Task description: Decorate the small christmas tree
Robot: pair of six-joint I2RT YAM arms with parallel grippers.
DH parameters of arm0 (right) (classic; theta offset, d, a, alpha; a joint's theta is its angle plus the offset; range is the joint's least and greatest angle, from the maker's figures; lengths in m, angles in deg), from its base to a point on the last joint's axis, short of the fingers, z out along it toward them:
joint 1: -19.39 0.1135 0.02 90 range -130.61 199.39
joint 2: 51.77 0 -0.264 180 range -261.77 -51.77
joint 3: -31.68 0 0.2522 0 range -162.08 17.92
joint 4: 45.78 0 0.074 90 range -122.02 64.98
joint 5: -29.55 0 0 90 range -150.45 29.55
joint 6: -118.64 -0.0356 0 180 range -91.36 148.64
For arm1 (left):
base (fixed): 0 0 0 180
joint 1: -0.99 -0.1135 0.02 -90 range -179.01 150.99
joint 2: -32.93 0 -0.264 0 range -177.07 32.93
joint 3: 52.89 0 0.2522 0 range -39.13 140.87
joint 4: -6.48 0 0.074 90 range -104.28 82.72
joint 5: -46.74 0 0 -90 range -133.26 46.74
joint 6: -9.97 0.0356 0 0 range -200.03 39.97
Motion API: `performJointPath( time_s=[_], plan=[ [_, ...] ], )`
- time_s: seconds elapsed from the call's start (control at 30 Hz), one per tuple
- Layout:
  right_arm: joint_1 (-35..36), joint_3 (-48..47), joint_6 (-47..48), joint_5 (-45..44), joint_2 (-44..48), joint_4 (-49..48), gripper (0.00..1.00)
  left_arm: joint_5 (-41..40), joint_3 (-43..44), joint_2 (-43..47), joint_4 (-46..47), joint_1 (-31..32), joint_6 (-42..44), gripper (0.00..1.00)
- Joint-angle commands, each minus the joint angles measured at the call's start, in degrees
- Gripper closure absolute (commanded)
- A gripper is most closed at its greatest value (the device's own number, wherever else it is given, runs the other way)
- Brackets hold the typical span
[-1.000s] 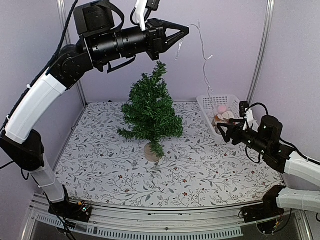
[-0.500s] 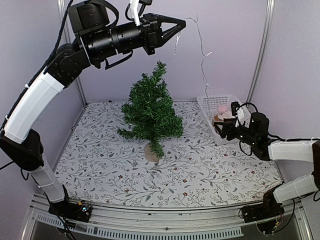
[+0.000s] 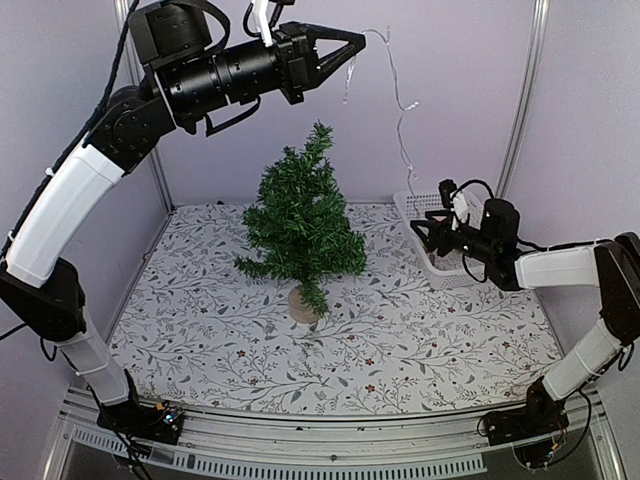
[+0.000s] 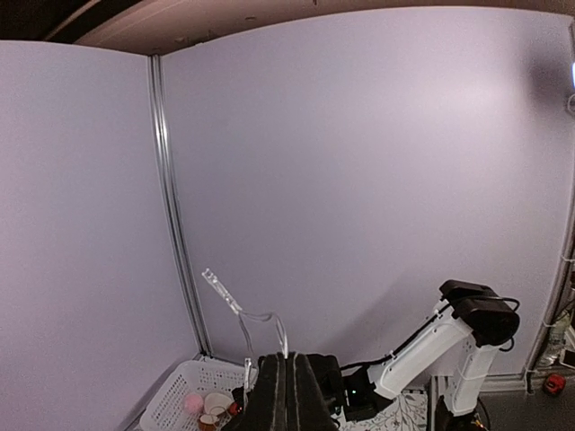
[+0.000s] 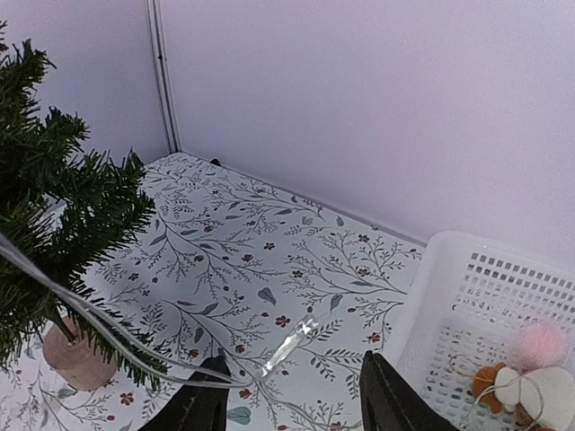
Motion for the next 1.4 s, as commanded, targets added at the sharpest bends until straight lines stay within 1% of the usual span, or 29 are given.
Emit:
performJointPath(
  time_s=[0.0,0.03,0.13,0.17,0.2,0.33,0.43,0.53,0.67,0.77,0.93,1.0,1.1,1.17,1.3,1.37],
  plan=[
    [-0.12,-2.79,2.59,1.94,-3.06,-0.51,0.53,0.12,0.01,1.95,2.01,-1.09,-0.43,1.0],
    [-0.15,-3.27,2.86,2.09,-3.3,0.13,0.59,-0.13,-0.25,2.13,2.16,-1.24,-0.52,1.0],
    [-0.07,-4.55,3.51,2.64,-2.54,2.37,0.86,-1.3,-1.49,2.52,2.42,-2.21,-1.19,1.0],
    [-0.09,-4.88,3.6,2.5,-1.9,3.31,0.96,-1.6,-1.77,2.62,2.41,-2.71,-1.7,1.0],
    [-0.07,-5.6,3.42,1.55,-0.34,4.53,1.0,-1.8,-2.07,2.72,2.31,-3.27,-2.27,1.0],
    [-0.11,-9.04,4.02,-0.93,5.82,11.06,1.0,-3.82,-2.82,2.71,0.87,-5.47,-4.09,1.0],
    [-0.13,-13.41,4.43,-2.21,10.62,17.65,1.0,-6.56,-3.01,2.52,-1.06,-7.81,-5.59,1.0],
    [-0.09,-17.97,4.34,-3.72,13.88,23.76,1.0,-8.02,-3.36,2.68,-2.86,-11.72,-7.77,1.0],
    [-0.07,-24.92,3.06,-5.85,15.73,29.63,1.0,-8.44,-6.55,3.81,-2.68,-16.49,-10.19,1.0],
    [-0.1,-31.07,1.62,-6.34,15.35,32.29,1.0,-7.98,-9.04,4.81,-0.23,-19.87,-11.76,1.0],
    [-0.1,-38.47,-1.11,-5.4,13.22,32.39,1.0,-7.17,-11.48,5.89,4.1,-25.73,-15.34,1.0],
    [-0.08,-41.44,-1.82,-6.58,11.63,32.58,1.0,-6.62,-11.47,5.83,4.22,-28.0,-16.54,1.0],
    [-0.08,-46.48,-3.18,-8.73,8.61,35.52,1.0,-7.18,-12.25,6.18,2.16,-30.45,-17.07,1.0],
    [-0.13,-48.44,-5.03,-8.38,5.61,37.58,1.0,-8.68,-13.94,6.89,-0.4,-31.59,-16.94,1.0],
    [0.08,-49.13,-7.93,-5.43,2.15,41.53,1.0,-9.89,-19.46,10.21,-4.46,-33.29,-17.3,1.0],
    [0.61,-49.1,-8.41,-4.25,0.77,43.21,1.0,-12.15,-22.35,12.02,-6.08,-33.9,-17.64,1.0]
  ],
)
